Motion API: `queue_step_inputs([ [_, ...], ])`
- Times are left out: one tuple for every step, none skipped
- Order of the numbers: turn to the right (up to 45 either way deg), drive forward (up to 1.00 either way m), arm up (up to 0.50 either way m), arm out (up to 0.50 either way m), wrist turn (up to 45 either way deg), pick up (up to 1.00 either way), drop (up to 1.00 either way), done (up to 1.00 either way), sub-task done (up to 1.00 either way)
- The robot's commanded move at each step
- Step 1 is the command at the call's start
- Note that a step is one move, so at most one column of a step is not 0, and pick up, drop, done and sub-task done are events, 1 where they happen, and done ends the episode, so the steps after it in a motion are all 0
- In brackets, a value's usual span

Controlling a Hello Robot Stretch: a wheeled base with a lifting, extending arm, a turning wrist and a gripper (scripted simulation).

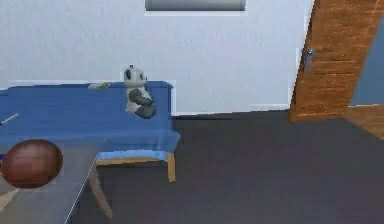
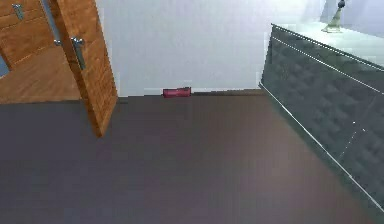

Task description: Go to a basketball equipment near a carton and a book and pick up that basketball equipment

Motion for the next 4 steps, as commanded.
queue_step_inputs([
  [-45.0, 0.0, 0.0, 0.0, 0.0, 0.0, 0.0, 0.0, 0.0],
  [-45.0, 0.0, 0.0, 0.0, 0.0, 0.0, 0.0, 0.0, 0.0],
  [-36.0, 0.0, 0.0, 0.0, 0.0, 0.0, 0.0, 0.0, 0.0],
  [45.0, 0.0, 0.0, 0.0, 0.0, 0.0, 0.0, 0.0, 0.0],
])
